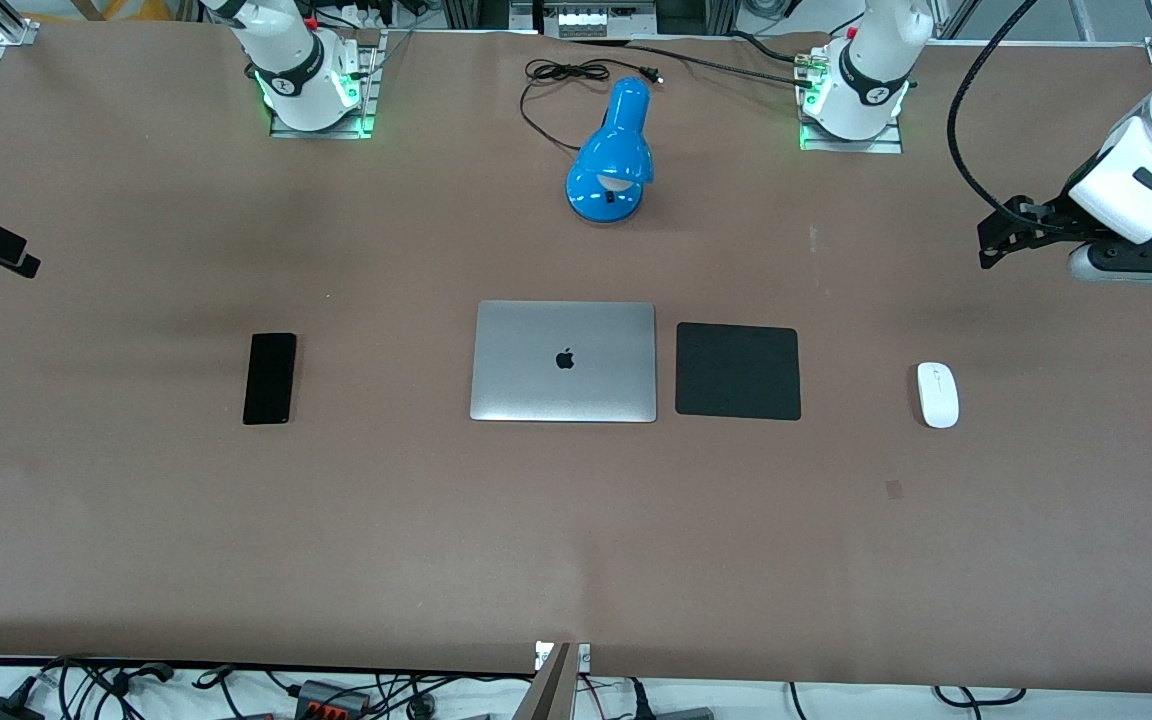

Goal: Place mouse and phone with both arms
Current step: 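Grasp the black phone with the right gripper while the left gripper grasps the mouse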

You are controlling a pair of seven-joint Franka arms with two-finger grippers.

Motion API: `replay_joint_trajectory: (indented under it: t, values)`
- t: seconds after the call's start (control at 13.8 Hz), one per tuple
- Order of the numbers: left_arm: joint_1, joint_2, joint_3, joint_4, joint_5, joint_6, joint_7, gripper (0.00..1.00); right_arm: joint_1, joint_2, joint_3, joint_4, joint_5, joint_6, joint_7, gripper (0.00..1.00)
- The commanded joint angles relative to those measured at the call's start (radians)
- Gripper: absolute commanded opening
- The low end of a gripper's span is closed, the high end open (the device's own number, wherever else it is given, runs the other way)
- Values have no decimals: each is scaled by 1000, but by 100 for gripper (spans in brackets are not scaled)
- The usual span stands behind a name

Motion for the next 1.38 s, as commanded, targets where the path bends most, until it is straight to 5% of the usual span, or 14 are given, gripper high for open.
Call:
replay_joint_trajectory:
  t: [0.0, 0.58, 0.95, 1.31]
  values:
    - [-5, -3, -3, 13, 8, -11, -4, 100, -20, 0, 12, 4, -5, -10, -2, 100]
    - [-7, 22, -23, 14, 14, -27, -13, 100, -17, 91, 12, 26, -1, 54, -31, 100]
    - [33, 147, -9, 43, 17, -57, 5, 100, 20, 317, 37, 17, 63, 106, -31, 100]
    - [127, 314, -9, 19, 22, 29, 24, 100, 95, 362, 33, -342, 53, 592, -8, 100]
